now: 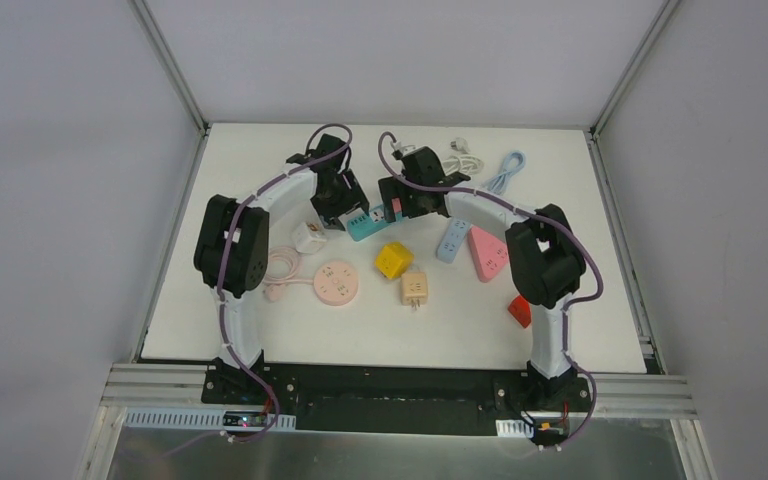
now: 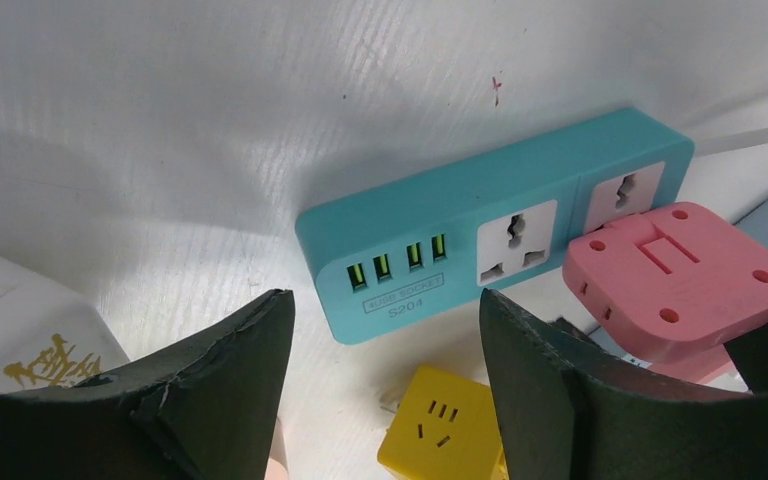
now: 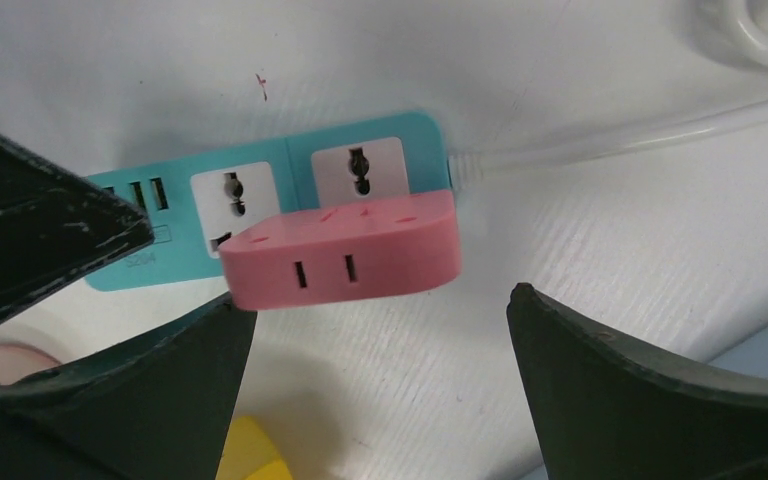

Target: Pull the plug off the socket

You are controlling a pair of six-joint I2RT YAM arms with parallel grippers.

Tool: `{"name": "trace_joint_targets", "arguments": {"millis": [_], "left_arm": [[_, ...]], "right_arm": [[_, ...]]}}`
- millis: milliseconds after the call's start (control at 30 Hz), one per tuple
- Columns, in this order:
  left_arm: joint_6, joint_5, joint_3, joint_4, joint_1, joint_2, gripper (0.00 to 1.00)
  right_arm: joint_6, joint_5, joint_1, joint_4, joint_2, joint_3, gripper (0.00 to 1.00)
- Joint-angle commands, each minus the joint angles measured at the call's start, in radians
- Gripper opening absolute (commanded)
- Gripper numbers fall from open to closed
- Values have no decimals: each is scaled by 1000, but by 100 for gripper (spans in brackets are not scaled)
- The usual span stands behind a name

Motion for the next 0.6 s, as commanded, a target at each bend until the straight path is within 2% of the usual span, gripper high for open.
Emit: {"name": "trace_joint_targets", "arguments": {"millis": [0, 300, 367, 500, 567], "left_arm": [[1, 27, 54, -113, 0, 25, 68], [5, 39, 76, -154, 1, 50, 64], [5, 38, 72, -153, 1, 49, 63], [5, 38, 74, -158, 1, 51, 61], [5, 41, 77, -162, 0, 54, 60]], "right_arm": [[-62, 19, 4, 85, 14, 39, 100], [-77, -17, 4, 194, 1, 4, 94], [-67, -45, 3, 194, 6, 4, 86], [-54, -58, 3, 204, 0, -10, 60], [-53, -53, 2, 211, -11, -20, 52]]}}
